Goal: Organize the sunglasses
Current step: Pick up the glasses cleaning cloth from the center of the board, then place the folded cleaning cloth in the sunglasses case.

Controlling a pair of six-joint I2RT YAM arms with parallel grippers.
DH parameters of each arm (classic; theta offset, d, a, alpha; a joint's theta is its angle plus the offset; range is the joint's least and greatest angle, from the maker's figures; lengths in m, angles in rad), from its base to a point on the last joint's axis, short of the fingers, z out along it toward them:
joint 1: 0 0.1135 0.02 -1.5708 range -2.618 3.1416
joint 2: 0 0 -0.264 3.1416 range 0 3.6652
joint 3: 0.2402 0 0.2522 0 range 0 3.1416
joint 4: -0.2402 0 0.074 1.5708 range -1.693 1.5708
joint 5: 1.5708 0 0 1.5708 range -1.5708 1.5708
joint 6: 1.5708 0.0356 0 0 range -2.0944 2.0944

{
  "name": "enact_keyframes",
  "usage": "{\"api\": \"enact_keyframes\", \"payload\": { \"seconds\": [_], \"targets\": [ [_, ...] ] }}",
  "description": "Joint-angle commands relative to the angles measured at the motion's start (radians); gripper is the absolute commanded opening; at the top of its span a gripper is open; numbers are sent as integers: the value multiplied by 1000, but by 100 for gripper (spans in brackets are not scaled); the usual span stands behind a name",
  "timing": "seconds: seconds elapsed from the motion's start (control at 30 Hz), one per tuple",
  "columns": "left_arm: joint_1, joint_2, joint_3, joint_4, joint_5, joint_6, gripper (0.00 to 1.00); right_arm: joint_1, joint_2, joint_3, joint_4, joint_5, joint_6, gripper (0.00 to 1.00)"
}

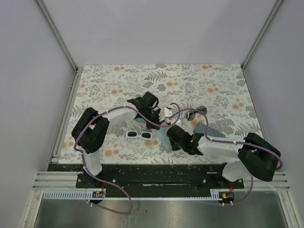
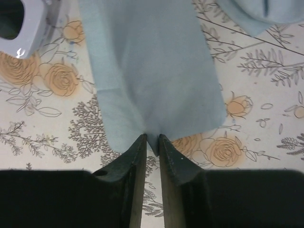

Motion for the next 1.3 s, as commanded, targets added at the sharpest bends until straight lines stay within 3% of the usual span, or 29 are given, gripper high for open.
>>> {"api": "enact_keyframes", "payload": {
  "seconds": [0.0,0.1,0.43,0.8,1.27],
  "targets": [
    [-17,11,54,16,65,5,0,29,20,63,48,-37,-59,18],
    [-17,15,62,6,68,5,0,29,25,76,44,-39,-65,0],
    [-13,-8,76,3,81,-48,0,29,-101,80,-19,-19,-32,0],
    [14,-98,56,15,99,-252,0,28,-303,86,-126,-17,65,0],
    [32,-201,4,7,-31,-404,0,-1,-175,252,-176,-49,91,0]
  ]
}}
